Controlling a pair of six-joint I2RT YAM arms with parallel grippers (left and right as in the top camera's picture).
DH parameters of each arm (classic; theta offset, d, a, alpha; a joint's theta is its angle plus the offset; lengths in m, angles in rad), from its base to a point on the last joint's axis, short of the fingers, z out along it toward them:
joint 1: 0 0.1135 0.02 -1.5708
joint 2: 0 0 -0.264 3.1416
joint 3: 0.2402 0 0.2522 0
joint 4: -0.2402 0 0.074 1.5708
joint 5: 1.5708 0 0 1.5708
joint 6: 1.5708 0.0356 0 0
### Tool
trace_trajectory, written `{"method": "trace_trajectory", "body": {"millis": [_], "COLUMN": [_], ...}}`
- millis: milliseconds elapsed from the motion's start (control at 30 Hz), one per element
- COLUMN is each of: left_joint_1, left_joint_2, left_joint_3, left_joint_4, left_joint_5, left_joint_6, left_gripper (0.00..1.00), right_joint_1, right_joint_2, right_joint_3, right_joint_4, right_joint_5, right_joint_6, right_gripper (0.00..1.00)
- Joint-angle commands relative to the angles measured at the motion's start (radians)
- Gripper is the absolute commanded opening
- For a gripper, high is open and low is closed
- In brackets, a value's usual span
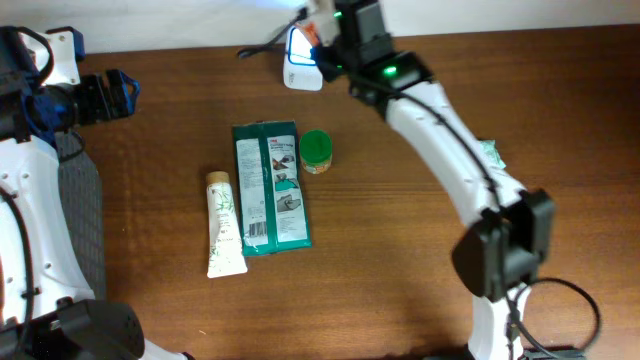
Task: Scan the item barcode
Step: 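Place orange packet on table right beside wipes pouch, then reach right gripper to green-capped jar and grasp it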
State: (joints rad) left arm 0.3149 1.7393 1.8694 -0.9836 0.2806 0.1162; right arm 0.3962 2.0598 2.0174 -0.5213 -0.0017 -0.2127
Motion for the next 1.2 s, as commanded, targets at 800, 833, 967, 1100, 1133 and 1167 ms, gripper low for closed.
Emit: {"method": "trace_trajectory", "body": {"millis": [800,833,967,1100,1133,1167], "left_joint_1": [0.004,0.004,0.004,0.004,0.004,0.004], "left_joint_2": [-0.006,-0.006,-0.006,-0.006,-0.006,-0.006], "left_joint_3": [0.012,0.012,0.012,0.012,0.012,0.012], "left_joint_4": [0.005,0.005,0.005,0.005,0.005,0.005], "left_joint_5": [0.000,0.000,0.000,0.000,0.000,0.001], "left_joint_6": [0.002,0.002,0.002,0.002,0.002,0.002], "left_gripper": [0.99,0.99,0.99,0.99,0.99,0.99], "right_joint_1": [-0.464,-0.476,-0.449,-0.251,-0.171,-0.092], "right_joint_2": [-0.055,-0.055,-0.056,-0.056,-0.056,-0.055], "right_joint_3": [-0.507,-0.496,-0.312,-0.055,-0.040,-0.042], "right_joint_4": [-0.393,-0.426,-0.583,-0.676,-0.644,-0.584], "right_joint_5": [-0.117,-0.120,-0.175,-0.164,-0.123,-0.094], "right_joint_6": [0.457,0.457,0.414,0.401,0.400,0.401], "right_gripper": [0.36,0.43,0.58,0.72,0.77,0.98]}}
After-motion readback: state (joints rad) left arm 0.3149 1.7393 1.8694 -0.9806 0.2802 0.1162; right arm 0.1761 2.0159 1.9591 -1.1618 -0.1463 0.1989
